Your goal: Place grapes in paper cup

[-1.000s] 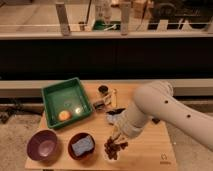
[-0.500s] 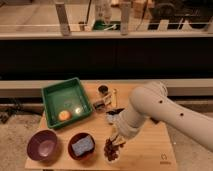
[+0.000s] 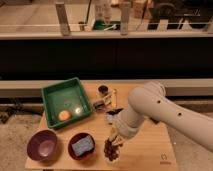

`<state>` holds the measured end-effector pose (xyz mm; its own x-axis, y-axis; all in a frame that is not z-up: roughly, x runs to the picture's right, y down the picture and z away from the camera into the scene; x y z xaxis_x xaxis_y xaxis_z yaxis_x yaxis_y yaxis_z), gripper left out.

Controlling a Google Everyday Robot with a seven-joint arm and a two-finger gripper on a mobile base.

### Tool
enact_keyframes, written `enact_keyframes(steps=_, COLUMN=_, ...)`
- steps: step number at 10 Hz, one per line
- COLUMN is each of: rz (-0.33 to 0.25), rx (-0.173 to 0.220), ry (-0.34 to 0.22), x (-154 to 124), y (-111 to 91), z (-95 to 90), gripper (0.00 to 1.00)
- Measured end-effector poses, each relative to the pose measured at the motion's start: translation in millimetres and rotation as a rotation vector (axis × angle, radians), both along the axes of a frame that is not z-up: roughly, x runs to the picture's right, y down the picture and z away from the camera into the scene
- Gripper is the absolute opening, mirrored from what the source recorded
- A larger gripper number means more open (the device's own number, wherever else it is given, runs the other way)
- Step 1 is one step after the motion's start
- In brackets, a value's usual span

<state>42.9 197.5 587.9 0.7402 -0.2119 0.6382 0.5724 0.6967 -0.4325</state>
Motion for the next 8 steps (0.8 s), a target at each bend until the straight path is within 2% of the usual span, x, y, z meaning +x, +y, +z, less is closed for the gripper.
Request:
enact_keyframes(steps=3, rz=-0.005, rx=0.012, ry=0.01, x=-1.3, y=-1.7, z=0.3, gripper=0.59)
enact_keyframes(steps=4, rz=-0.01, rx=0.017, ry=0.014, x=-1.9, y=-2.4, z=0.6, gripper=0.72)
enact_keyframes(steps=5, rz=-0.012, rx=0.018, ry=0.016, x=-2.2, y=-2.5, z=0.8, gripper=0.78)
enact_keyframes(steps=8, rz=-0.023, rx=0.026, ry=0.022, x=-3.8, y=-2.9, z=1.8, gripper=0.8)
